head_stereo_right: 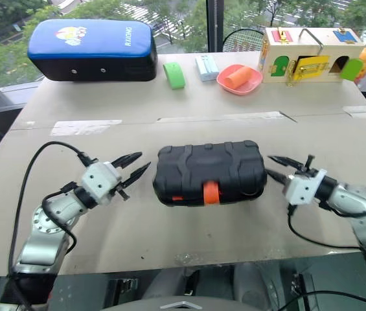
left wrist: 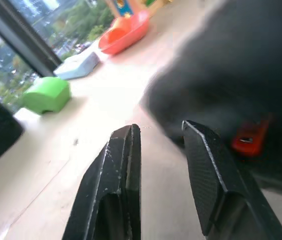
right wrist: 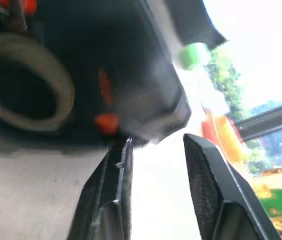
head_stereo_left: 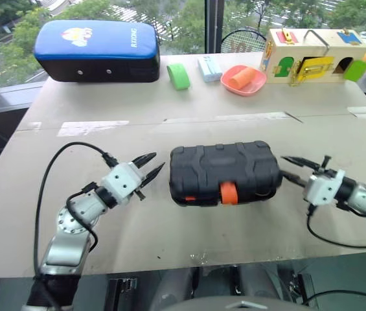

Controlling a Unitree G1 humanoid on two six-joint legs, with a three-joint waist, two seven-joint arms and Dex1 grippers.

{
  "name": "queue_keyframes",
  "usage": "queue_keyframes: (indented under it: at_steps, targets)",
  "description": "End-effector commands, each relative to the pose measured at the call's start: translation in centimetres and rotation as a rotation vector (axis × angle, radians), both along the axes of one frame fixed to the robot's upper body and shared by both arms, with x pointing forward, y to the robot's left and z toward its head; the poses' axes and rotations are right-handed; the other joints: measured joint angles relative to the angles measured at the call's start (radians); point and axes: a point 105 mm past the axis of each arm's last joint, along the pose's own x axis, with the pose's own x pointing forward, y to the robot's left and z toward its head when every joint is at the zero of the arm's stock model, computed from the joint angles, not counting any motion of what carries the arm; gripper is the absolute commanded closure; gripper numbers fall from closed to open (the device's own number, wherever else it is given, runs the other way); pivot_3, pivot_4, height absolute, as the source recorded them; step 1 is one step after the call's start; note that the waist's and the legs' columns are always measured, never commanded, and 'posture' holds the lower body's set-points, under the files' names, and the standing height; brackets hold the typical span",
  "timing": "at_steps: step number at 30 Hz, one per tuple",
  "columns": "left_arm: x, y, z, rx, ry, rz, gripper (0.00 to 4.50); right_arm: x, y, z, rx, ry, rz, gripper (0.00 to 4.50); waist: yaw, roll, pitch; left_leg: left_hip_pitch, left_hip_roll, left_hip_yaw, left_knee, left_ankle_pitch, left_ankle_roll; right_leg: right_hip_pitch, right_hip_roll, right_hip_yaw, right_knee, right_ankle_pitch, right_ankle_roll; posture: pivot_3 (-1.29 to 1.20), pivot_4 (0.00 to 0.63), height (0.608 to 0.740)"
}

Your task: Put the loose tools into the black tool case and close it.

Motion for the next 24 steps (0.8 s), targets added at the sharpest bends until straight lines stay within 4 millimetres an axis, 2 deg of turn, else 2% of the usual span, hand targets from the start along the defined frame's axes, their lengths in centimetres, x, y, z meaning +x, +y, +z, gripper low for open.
queue_keyframes:
  at_steps: [1, 3, 6, 8, 9, 10, 11, 12, 13, 16, 19, 22, 24]
  targets:
    - [-4.6, 2.9, 0.7, -0.062, 0.18, 0.088, 2.51, -5.2, -0.1, 0.7, 0.023, 0.401, 0.105, 2.78, -0.002, 0.0, -0.001, 0.001, 0.0, 0.0, -0.001, -0.001, 0.001, 0.001, 0.0, 0.001, -0.002, 0.0, 0.0, 0.0, 0.15, 0.735]
    - [-5.2, 4.0, 0.0, -0.083, 0.282, 0.136, 2.51, -7.1, -0.1, 0.1, 0.042, 0.596, 0.125, 2.78, 0.005, 0.0, -0.001, 0.003, 0.001, 0.001, -0.003, -0.002, 0.003, 0.002, 0.0, 0.002, -0.004, -0.001, 0.0, 0.0, 0.15, 0.735]
    - [-3.9, 5.0, -0.5, -0.124, 0.372, 0.165, 2.51, -8.7, 0.8, -0.1, 0.088, 0.777, 0.163, 2.78, 0.033, 0.002, 0.003, 0.011, 0.002, -0.001, -0.001, -0.005, 0.008, 0.012, 0.001, -0.002, -0.003, 0.0, -0.001, 0.0, 0.15, 0.735]
    - [-2.2, 4.9, -0.3, -0.142, 0.387, 0.143, 2.42, -8.9, 1.3, -0.5, 0.089, 0.828, 0.173, 3.31, 0.053, 0.005, 0.005, 0.02, 0.002, -0.002, 0.001, -0.006, 0.008, 0.024, 0.0, -0.003, -0.004, -0.001, -0.002, 0.0, 0.15, 0.735]
    - [-1.1, 4.8, 0.0, -0.137, 0.373, 0.129, 2.99, -8.8, 1.6, -0.8, 0.085, 0.837, 0.17, 3.74, 0.06, 0.006, 0.005, 0.021, 0.002, -0.003, 0.001, -0.005, 0.008, 0.026, 0.0, -0.006, -0.005, -0.002, -0.004, 0.0, 0.15, 0.735]
    - [-0.1, 4.7, 0.1, -0.141, 0.373, 0.118, 3.21, -8.6, 1.7, -1.2, 0.079, 0.841, 0.163, 4.14, 0.065, 0.005, 0.004, 0.022, 0.003, -0.002, 0.002, -0.005, 0.008, 0.027, 0.0, -0.008, -0.006, -0.002, -0.003, 0.0, 0.15, 0.735]
    - [1.1, 4.5, 0.1, -0.146, 0.376, 0.105, 3.63, -8.4, 1.9, -1.5, 0.073, 0.841, 0.158, 4.5, 0.067, 0.004, 0.004, 0.023, 0.003, -0.002, 0.003, -0.005, 0.008, 0.029, 0.0, -0.008, -0.007, 0.0, -0.001, 0.0, 0.15, 0.735]
    - [1.8, 4.4, 0.1, -0.149, 0.381, 0.097, 4.12, -8.2, 2.1, -1.7, 0.069, 0.842, 0.155, 4.5, 0.068, 0.004, 0.004, 0.024, 0.003, -0.002, 0.003, -0.005, 0.008, 0.03, 0.0, -0.008, -0.008, 0.0, -0.001, 0.0, 0.15, 0.735]
    - [3.2, 3.8, 0.0, -0.149, 0.396, 0.062, 4.48, -7.9, 2.3, -2.1, 0.065, 0.84, 0.144, 4.5, 0.07, 0.003, 0.003, 0.024, 0.003, -0.003, 0.003, -0.005, 0.008, 0.03, 0.0, -0.009, -0.008, 0.0, -0.001, 0.0, 0.15, 0.735]
    - [7.0, 1.3, -0.1, -0.124, 0.415, -0.057, 4.48, -7.0, 2.8, -3.4, 0.044, 0.825, 0.131, 4.5, 0.071, 0.001, 0.002, 0.02, 0.002, -0.005, 0.002, -0.002, 0.002, 0.027, 0.0, -0.012, -0.008, 0.001, 0.0, 0.0, 0.15, 0.735]
    - [9.4, -0.5, -0.5, -0.074, 0.422, -0.125, 4.48, -6.5, 3.0, -4.2, 0.014, 0.809, 0.126, 4.5, 0.062, 0.0, 0.001, 0.01, 0.001, -0.004, 0.001, -0.002, 0.002, 0.016, -0.001, -0.013, -0.008, 0.001, 0.001, 0.0, 0.15, 0.735]
    - [11.0, -2.8, -0.8, -0.042, 0.441, -0.202, 4.48, -6.0, 3.3, -4.8, 0.004, 0.788, 0.124, 4.5, 0.043, -0.001, 0.001, 0.005, 0.0, -0.004, 0.002, -0.002, 0.002, 0.012, -0.001, -0.014, -0.01, 0.001, 0.001, 0.0, 0.15, 0.735]
    - [11.0, -4.4, -1.2, -0.018, 0.473, -0.282, 4.48, -5.7, 3.6, -5.0, 0.006, 0.771, 0.123, 4.5, 0.032, -0.001, 0.001, 0.001, 0.0, -0.004, 0.002, -0.002, 0.002, 0.009, -0.001, -0.014, -0.01, 0.001, 0.001, 0.0, 0.15, 0.735]
